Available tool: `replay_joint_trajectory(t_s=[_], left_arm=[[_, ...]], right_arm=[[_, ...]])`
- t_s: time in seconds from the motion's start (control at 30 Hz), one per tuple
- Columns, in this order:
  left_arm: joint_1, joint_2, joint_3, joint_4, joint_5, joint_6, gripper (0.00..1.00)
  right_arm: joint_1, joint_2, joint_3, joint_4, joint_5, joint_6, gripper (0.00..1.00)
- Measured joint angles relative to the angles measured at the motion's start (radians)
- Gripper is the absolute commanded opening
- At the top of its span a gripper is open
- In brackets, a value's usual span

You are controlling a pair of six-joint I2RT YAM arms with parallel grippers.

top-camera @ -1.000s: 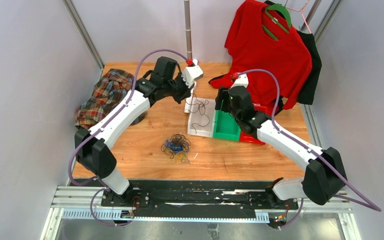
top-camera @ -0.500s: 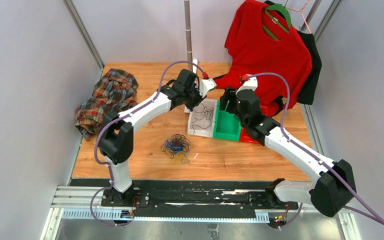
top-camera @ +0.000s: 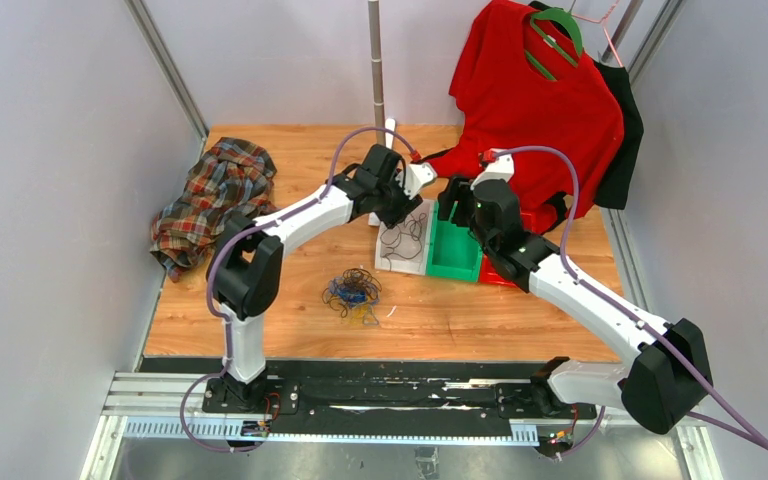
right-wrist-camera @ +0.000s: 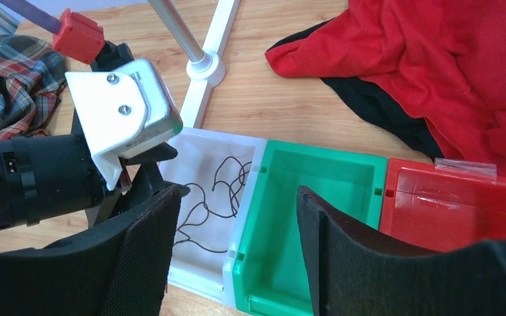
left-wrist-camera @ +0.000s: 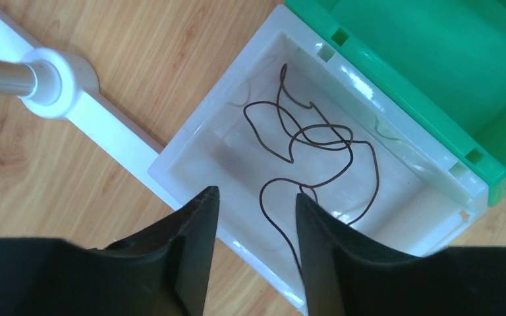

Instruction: Untangle the cables

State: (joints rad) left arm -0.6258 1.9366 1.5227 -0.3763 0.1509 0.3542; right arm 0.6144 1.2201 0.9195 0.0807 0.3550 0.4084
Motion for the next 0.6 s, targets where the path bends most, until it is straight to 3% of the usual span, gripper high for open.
replay_joint_trajectory(t_s=[0.13, 0.2, 0.23, 0.37, 0.47, 0.6], left_arm=[[0.000, -0.029, 0.005, -0.030, -0.001, 0.000, 0.82], [0.000, -0.065, 0.024, -0.063, 0.000, -0.005, 0.96], [0.002, -0.083, 0.034, -0.077, 0.001, -0.004, 0.99], [0.038, -0.202, 0.063, -0.134, 0.037, -0.036, 0.98], [0.131, -0.324, 0.067, -0.190, 0.092, -0.051, 0.98], [0.293, -0.532, -0.074, -0.227, 0.148, -0.026, 0.98]], right_arm=[[0.000, 0.000, 0.000, 0.010, -0.009, -0.018, 0.65], [0.000, 0.000, 0.002, 0.016, -0.014, -0.032, 0.66], [0.000, 0.000, 0.002, 0.019, -0.016, -0.037, 0.67], [0.000, 0.000, 0.004, 0.027, -0.040, -0.056, 0.67], [0.004, 0.003, 0.011, 0.026, -0.057, -0.066, 0.68], [0.037, 0.039, 0.043, 0.029, -0.060, -0.087, 0.68]])
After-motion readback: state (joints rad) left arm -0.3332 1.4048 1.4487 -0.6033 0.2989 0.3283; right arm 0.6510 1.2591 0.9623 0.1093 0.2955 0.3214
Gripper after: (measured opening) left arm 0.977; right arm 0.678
